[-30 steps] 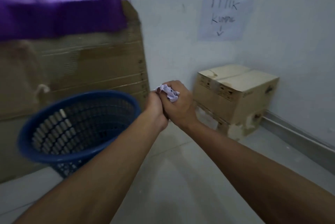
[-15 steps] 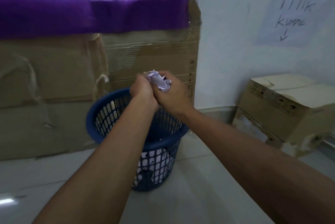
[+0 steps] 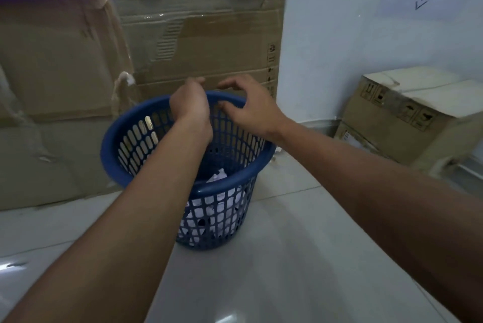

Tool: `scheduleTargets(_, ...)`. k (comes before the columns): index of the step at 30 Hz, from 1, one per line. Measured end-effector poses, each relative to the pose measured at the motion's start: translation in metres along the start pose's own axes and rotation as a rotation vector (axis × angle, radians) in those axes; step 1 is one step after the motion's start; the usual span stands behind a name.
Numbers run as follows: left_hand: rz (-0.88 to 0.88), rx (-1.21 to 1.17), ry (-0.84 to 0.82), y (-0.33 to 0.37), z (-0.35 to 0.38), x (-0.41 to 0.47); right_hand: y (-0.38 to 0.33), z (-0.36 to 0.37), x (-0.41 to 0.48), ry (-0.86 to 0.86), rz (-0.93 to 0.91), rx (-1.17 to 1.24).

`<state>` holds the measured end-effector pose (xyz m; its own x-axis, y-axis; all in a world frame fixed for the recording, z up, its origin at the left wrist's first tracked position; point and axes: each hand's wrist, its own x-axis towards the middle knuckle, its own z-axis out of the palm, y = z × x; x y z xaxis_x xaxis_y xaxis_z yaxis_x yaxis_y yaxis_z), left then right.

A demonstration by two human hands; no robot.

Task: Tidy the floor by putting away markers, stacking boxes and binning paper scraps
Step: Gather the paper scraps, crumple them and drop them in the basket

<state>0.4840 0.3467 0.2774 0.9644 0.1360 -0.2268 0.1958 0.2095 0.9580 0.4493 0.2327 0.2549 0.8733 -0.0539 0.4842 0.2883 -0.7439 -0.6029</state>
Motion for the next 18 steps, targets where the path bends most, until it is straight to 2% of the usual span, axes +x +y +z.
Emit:
scheduleTargets(7,0.104,0.083,-0.171,-0.010,0.017,-0.022,0.010,-0.022,-0.009,0.228,0.034,0.052)
scheduleTargets(18,0.351,0.332,-0.502,-0.059,0.075,-0.103,0.062,-0.099,-0.094,0.397,0.170,-0.033)
